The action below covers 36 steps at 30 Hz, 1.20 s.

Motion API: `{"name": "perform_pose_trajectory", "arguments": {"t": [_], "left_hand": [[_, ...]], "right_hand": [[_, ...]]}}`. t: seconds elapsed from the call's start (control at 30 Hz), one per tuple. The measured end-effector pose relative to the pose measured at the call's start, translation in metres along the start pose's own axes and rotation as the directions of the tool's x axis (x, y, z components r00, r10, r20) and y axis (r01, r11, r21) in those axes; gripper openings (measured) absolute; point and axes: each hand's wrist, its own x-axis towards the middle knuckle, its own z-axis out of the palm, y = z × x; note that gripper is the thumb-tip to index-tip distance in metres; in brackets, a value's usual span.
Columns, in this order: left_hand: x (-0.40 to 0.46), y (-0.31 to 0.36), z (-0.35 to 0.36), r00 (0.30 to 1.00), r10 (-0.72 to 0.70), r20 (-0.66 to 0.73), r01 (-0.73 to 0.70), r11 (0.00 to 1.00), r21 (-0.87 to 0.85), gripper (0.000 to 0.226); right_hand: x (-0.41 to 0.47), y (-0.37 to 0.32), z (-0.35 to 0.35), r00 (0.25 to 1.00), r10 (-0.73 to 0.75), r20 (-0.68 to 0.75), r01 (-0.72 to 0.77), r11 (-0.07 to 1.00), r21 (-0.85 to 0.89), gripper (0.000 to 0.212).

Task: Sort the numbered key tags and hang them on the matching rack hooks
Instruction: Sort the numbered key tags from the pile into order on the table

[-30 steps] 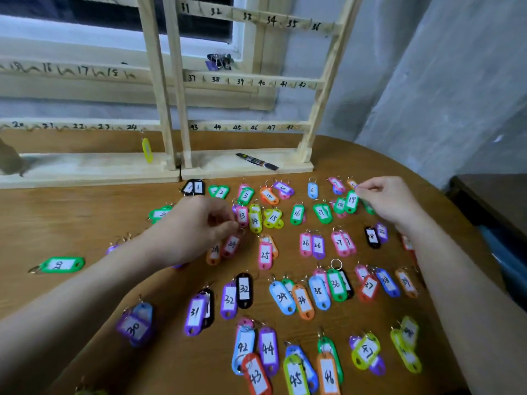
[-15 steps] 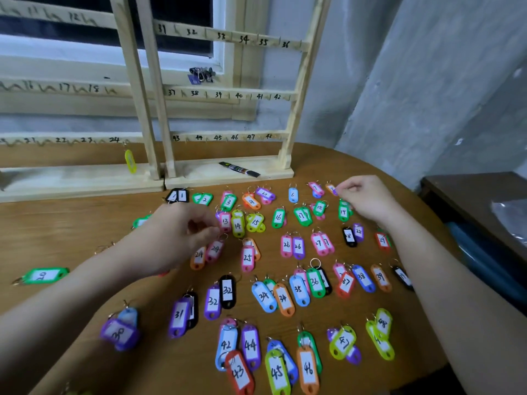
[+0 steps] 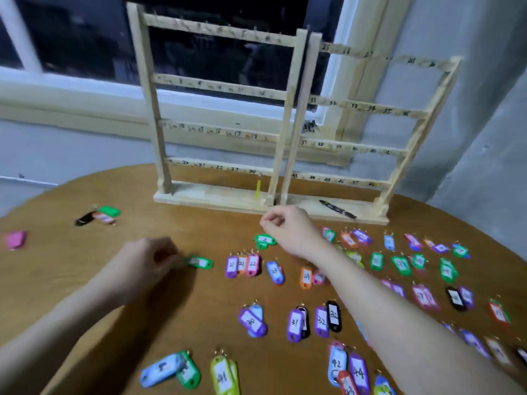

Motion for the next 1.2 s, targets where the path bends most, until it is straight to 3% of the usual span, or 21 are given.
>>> {"name": "perform_pose_trajectory", "arguments": {"t": [0.1,0.2,0.33,0.47,0.6,0.73,0.9,1.1,1.2], "left_hand": [[-0.018,-0.04,-0.019,0.992,-0.103,-0.068,0.105,0.994,0.015,0.021],[-0.033,-0.087,-0.034,0.952,-0.209,-0.222,0.206,0.978,-0.038,0.016],[-0.03,-0.131,-0.047,0.868,-0.329,-0.373,0.3,0.944,-0.135,0.032],[-0.006,-0.151,-0.051,0.842,-0.37,-0.392,0.368,0.926,-0.084,0.049],[0.024,-0.157,-0.051,0.806,-0.447,-0.389,0.508,0.859,0.064,0.056],[0.044,-0.166,-0.053,0.805,-0.431,-0.408,0.484,0.874,0.031,0.041],[0.05,-0.172,-0.051,0.815,-0.369,-0.447,0.393,0.918,-0.042,0.013],[0.049,-0.171,-0.053,0.809,-0.406,-0.425,0.375,0.913,-0.159,0.017],[0.048,-0.17,-0.051,0.814,-0.385,-0.435,0.346,0.923,-0.169,0.015]], "right_hand": [[0.024,-0.043,0.057,0.994,-0.102,0.041,0.102,0.995,0.008,0.013],[0.044,-0.083,0.109,0.984,-0.148,0.1,0.145,0.989,0.037,0.012],[0.061,-0.118,0.152,0.963,-0.2,0.181,0.19,0.979,0.071,0.012],[0.083,-0.131,0.197,0.946,-0.184,0.265,0.194,0.981,-0.011,0.015],[0.102,-0.142,0.233,0.946,-0.19,0.262,0.212,0.976,-0.058,0.028],[0.112,-0.148,0.257,0.956,-0.229,0.181,0.247,0.965,-0.086,0.034],[0.115,-0.148,0.269,0.964,-0.253,0.077,0.258,0.964,-0.067,0.013],[0.115,-0.144,0.264,0.975,-0.208,0.08,0.208,0.978,0.015,0.004],[0.116,-0.144,0.265,0.975,-0.199,0.096,0.201,0.979,-0.014,0.025]]}}
